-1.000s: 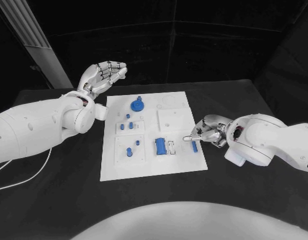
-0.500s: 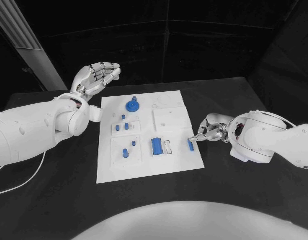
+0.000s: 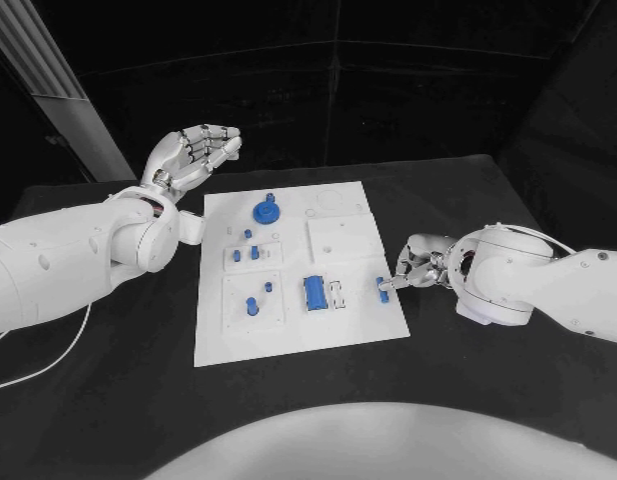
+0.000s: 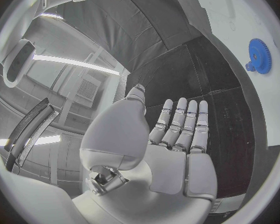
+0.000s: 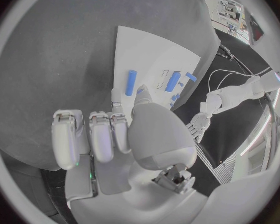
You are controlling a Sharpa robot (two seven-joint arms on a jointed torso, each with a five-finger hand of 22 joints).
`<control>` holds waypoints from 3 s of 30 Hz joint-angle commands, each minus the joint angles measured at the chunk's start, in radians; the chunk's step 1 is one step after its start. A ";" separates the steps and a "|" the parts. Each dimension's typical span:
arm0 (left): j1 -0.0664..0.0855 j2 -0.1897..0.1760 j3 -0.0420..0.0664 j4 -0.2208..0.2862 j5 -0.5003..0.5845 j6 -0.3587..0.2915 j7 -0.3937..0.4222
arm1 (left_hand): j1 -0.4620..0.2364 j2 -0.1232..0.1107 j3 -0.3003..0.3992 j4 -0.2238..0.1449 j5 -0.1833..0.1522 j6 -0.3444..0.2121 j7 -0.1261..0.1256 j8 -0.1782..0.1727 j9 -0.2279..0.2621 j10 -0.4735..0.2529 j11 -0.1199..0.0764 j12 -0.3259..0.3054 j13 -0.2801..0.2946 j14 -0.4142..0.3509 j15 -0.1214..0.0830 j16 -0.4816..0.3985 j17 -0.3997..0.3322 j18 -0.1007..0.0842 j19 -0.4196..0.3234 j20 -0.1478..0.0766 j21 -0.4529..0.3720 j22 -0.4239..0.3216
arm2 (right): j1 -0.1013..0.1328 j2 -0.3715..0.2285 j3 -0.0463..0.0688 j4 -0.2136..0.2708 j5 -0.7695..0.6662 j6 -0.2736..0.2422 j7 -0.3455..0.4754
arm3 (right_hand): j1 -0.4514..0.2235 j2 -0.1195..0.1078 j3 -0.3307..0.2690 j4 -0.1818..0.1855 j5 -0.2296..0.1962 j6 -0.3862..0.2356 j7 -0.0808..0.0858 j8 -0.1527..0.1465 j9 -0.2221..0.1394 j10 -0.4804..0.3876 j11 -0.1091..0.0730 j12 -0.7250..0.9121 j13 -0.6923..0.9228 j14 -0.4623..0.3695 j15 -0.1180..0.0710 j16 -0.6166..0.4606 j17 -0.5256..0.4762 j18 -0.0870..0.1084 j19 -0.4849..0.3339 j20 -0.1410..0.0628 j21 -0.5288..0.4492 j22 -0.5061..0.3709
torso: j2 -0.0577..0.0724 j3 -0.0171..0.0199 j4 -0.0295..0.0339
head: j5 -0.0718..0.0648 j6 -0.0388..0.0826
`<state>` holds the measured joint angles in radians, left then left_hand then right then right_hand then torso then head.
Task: Assemble the parts on the task board
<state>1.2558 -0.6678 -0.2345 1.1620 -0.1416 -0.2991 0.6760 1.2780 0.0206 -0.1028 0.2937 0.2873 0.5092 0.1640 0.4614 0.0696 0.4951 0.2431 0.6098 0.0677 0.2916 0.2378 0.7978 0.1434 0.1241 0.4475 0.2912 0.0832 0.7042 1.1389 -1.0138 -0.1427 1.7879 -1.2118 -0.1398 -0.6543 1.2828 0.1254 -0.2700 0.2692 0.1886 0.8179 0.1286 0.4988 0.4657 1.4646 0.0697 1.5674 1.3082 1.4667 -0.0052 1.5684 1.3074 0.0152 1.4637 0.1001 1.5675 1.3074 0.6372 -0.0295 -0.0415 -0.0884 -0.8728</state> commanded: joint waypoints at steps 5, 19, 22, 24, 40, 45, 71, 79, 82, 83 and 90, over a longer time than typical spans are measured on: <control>0.001 0.000 0.001 0.001 0.002 0.008 0.172 | -0.002 0.009 -0.007 -0.001 0.006 -0.007 0.117 0.007 -0.001 -0.009 0.000 0.005 -0.001 -0.004 0.000 0.007 -0.002 -0.018 0.000 0.000 -0.004 -0.002 | -0.005 0.021 0.000 -0.016 -0.013 0.031 -0.006 | 0.022 0.006 0.009 -0.007 0.007 0.010 -0.005 0.011 -0.002 0.106 -0.013 0.003 0.263 0.104 -0.004 0.002 0.263 -0.015 0.107 0.001 0.003 0.263 | -0.001 -0.0002 -0.0010 | 0.003 0.000; 0.001 -0.001 0.001 0.002 0.002 0.009 0.172 | -0.002 0.009 -0.007 -0.001 0.006 -0.007 0.117 0.007 -0.001 -0.009 0.000 0.005 -0.001 -0.004 0.000 0.007 -0.002 -0.018 0.000 0.000 -0.004 -0.002 | -0.008 0.058 0.000 -0.037 -0.013 0.056 -0.009 | 0.069 0.016 0.038 -0.041 -0.007 0.015 -0.011 0.015 -0.014 0.106 -0.019 0.003 0.263 0.104 -0.006 0.002 0.263 -0.015 0.107 -0.002 0.003 0.263 | 0.001 -0.0005 0.0004 | 0.008 0.000; 0.001 -0.001 0.001 0.002 0.002 0.009 0.171 | -0.002 0.009 -0.007 -0.001 0.006 -0.007 0.117 0.007 -0.001 -0.009 0.000 0.005 -0.001 -0.004 0.000 0.007 -0.002 -0.018 0.000 0.000 -0.004 -0.002 | -0.009 0.065 0.000 -0.042 -0.013 0.073 -0.016 | 0.079 0.017 0.046 -0.048 -0.008 0.015 -0.012 0.015 -0.017 0.106 -0.020 0.003 0.263 0.104 -0.006 0.002 0.263 -0.015 0.107 -0.002 0.003 0.263 | 0.000 -0.0005 -0.0008 | 0.010 0.000; 0.001 -0.001 0.001 0.003 0.002 0.009 0.171 | -0.002 0.009 -0.007 -0.001 0.006 -0.007 0.117 0.007 -0.001 -0.009 0.000 0.005 -0.001 -0.004 0.000 0.007 -0.002 -0.018 0.000 0.000 -0.004 -0.002 | -0.009 0.069 0.000 -0.047 -0.013 0.086 -0.020 | 0.086 0.020 0.052 -0.054 -0.009 0.015 -0.012 0.014 -0.019 0.106 -0.020 0.003 0.263 0.104 -0.007 0.002 0.263 -0.015 0.107 -0.002 0.003 0.263 | -0.001 -0.0007 0.0004 | 0.010 0.000; 0.001 -0.002 0.001 0.004 0.002 0.009 0.171 | -0.002 0.009 -0.007 -0.001 0.006 -0.007 0.117 0.007 -0.001 -0.009 0.000 0.005 -0.001 -0.004 0.000 0.007 -0.002 -0.018 0.000 0.000 -0.004 -0.002 | -0.015 0.094 0.000 -0.072 -0.013 0.151 -0.042 | 0.115 0.024 0.082 -0.084 -0.014 0.004 -0.009 0.000 -0.038 0.106 -0.017 0.003 0.263 0.104 -0.004 0.002 0.263 -0.015 0.107 -0.001 0.003 0.263 | 0.000 0.0001 -0.0018 | 0.012 0.000; 0.001 -0.002 0.001 0.003 0.002 0.010 0.171 | -0.002 0.009 -0.007 -0.001 0.006 -0.007 0.117 0.007 -0.001 -0.009 0.000 0.005 -0.001 -0.004 0.000 0.007 -0.002 -0.018 0.000 0.000 -0.004 -0.002 | -0.015 0.095 0.000 -0.072 -0.013 0.156 -0.043 | 0.153 0.031 0.117 -0.119 -0.011 -0.002 -0.006 -0.013 -0.055 0.106 -0.015 0.003 0.263 0.104 -0.003 0.002 0.263 -0.015 0.107 0.000 0.003 0.263 | 0.000 -0.0001 -0.0012 | 0.012 0.000; 0.001 -0.007 0.001 0.004 0.002 0.012 0.169 | 0.000 0.011 -0.009 -0.001 0.008 -0.007 0.117 0.008 -0.001 -0.009 0.000 0.008 -0.001 -0.004 0.000 0.009 -0.006 -0.018 -0.001 0.000 -0.004 -0.003 | -0.015 0.058 0.000 -0.011 0.036 -0.012 0.076 | 0.190 0.015 0.273 -0.226 0.035 0.017 0.018 -0.097 -0.170 0.106 0.008 0.003 0.263 0.104 0.019 0.002 0.263 -0.015 0.107 0.019 0.003 0.263 | -0.001 -0.0003 -0.0008 | 0.016 0.000; 0.000 -0.005 0.001 0.002 0.002 0.013 0.168 | 0.000 0.011 -0.010 -0.001 0.008 -0.007 0.117 0.009 -0.001 -0.009 0.000 0.008 -0.001 -0.004 0.000 0.009 -0.006 -0.018 -0.001 0.000 -0.004 -0.003 | -0.015 0.043 0.001 0.012 0.068 -0.057 0.109 | 0.183 0.007 0.301 -0.241 0.052 0.021 0.022 -0.112 -0.192 0.106 0.011 0.003 0.263 0.104 0.023 0.002 0.263 -0.015 0.107 0.023 0.003 0.263 | 0.000 -0.0005 -0.0013 | 0.016 0.000; 0.000 -0.005 0.001 0.002 0.002 0.014 0.168 | 0.000 0.011 -0.010 -0.001 0.008 -0.007 0.117 0.009 -0.001 -0.009 0.000 0.008 -0.001 -0.004 0.000 0.009 -0.006 -0.018 -0.001 0.000 -0.004 -0.003 | -0.015 0.040 0.001 0.016 0.084 -0.069 0.120 | 0.180 0.008 0.313 -0.243 0.057 0.021 0.025 -0.118 -0.200 0.106 0.013 0.003 0.263 0.104 0.025 0.002 0.263 -0.015 0.107 0.025 0.003 0.263 | 0.000 -0.0006 -0.0009 | 0.016 0.000; 0.000 -0.005 0.001 0.001 0.002 0.014 0.167 | 0.000 0.011 -0.010 -0.001 0.008 -0.007 0.117 0.009 -0.001 -0.009 0.000 0.008 -0.001 -0.004 0.000 0.010 -0.006 -0.018 -0.001 0.000 -0.004 -0.003 | -0.015 0.039 0.001 0.017 0.091 -0.073 0.124 | 0.178 0.008 0.319 -0.244 0.060 0.022 0.025 -0.122 -0.205 0.106 0.013 0.003 0.263 0.104 0.026 0.002 0.263 -0.015 0.107 0.025 0.003 0.263 | 0.000 -0.0008 -0.0004 | 0.016 0.000; 0.000 -0.002 0.001 -0.001 0.002 0.015 0.166 | 0.000 0.012 -0.010 -0.001 0.008 -0.007 0.116 0.009 -0.001 -0.009 0.000 0.009 -0.001 -0.004 0.000 0.010 -0.007 -0.018 -0.002 0.000 -0.004 -0.003 | -0.014 0.044 0.001 0.008 0.111 -0.080 0.129 | 0.159 -0.004 0.359 -0.254 0.063 0.061 0.021 -0.150 -0.236 0.106 0.011 0.003 0.263 0.104 0.025 0.002 0.263 -0.015 0.107 0.027 0.003 0.263 | -0.001 -0.0017 -0.0008 | 0.014 0.000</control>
<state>1.2547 -0.6714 -0.2345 1.1613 -0.1416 -0.2955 0.6760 1.2780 0.0206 -0.1057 0.2908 0.2912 0.5092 0.1640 0.4658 0.0696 0.4951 0.2431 0.6128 0.0678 0.2916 0.2378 0.8047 0.1376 0.1240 0.4476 0.2912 0.0832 0.7024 1.1229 -0.9710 -0.1419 1.7971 -1.1275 -0.1951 -0.5465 1.4566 0.1303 0.0850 0.0140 0.2495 0.8735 0.1482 0.3528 0.2302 1.4666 0.0789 1.5732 1.3105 1.4686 0.0146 1.5683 1.3073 0.0151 1.4672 0.1182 1.5675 1.3074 0.6365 -0.0302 -0.0422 -0.0742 -0.8728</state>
